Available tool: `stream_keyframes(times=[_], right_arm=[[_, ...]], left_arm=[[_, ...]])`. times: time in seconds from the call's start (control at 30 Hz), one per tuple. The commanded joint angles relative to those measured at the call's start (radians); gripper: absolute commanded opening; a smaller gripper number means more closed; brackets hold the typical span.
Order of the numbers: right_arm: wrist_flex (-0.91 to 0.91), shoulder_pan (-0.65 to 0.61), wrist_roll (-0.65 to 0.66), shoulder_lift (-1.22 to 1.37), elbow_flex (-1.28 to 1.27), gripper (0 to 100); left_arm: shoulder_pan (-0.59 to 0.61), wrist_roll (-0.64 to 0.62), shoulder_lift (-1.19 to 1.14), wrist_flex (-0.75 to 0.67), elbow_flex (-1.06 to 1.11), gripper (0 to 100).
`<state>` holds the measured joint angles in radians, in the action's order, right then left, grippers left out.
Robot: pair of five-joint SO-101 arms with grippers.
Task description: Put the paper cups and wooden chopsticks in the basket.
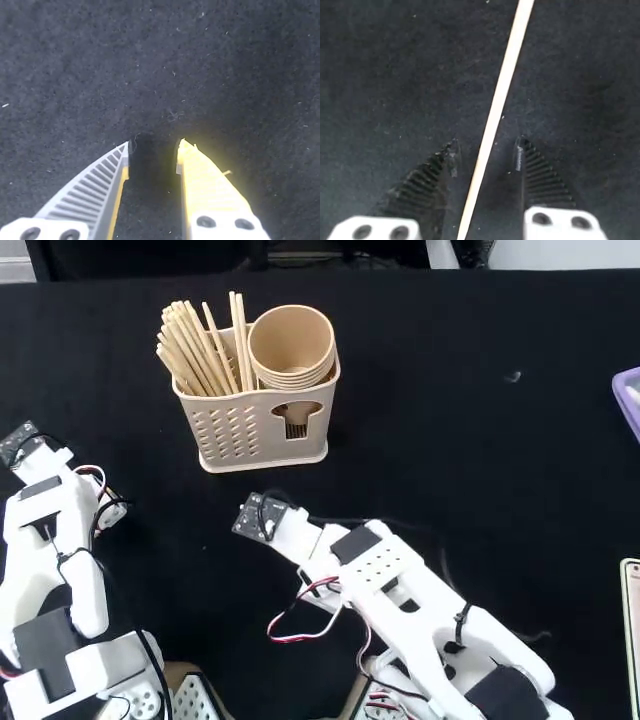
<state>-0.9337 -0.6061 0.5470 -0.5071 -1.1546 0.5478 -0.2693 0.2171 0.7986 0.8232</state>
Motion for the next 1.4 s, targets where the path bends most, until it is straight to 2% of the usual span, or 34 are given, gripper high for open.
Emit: stream_keyframes(times=[0.0,0.1,0.2,0.37,0.47,0.63,0.73,0.87,1.07,1.23,1.37], right_arm=[[0.035,-0.009,0.02,0.031,-0.012,18.7],[0.071,-0.009,0.02,0.051,-0.035,16.5],[0.075,-0.012,0.02,0.047,-0.041,1.1],[0.064,-0.009,0.02,-0.005,-0.054,1.1],[-0.02,-0.008,0.02,-0.131,-0.024,0.9],[-0.275,-0.008,0.012,-0.472,0.197,1.0],[-0.272,-0.008,-0.02,-0.665,0.363,1.1],[0.012,-0.008,-0.163,-0.766,0.467,1.1],[0.483,-0.009,-0.33,-0.584,0.466,1.1],[0.842,-0.012,-0.361,-0.338,0.466,1.1],[1.037,-0.012,-0.361,-0.142,0.484,1.1]], left_arm=[[-0.002,-0.006,0.032,-0.006,-0.005,16],[-0.002,-0.006,0.032,-0.006,-0.005,16],[-0.002,-0.006,0.032,-0.006,-0.005,16],[-0.002,-0.006,0.032,-0.006,-0.005,16],[-0.002,-0.006,0.032,-0.006,-0.005,16],[-0.002,-0.006,0.032,-0.006,-0.005,16],[-0.004,-0.006,0.032,-0.008,-0.005,16],[-0.007,-0.006,0.032,-0.011,-0.004,16],[-0.008,-0.006,0.032,-0.012,0.001,16],[-0.007,-0.006,0.032,-0.012,0.002,16],[-0.005,-0.006,0.032,-0.012,0.001,16]])
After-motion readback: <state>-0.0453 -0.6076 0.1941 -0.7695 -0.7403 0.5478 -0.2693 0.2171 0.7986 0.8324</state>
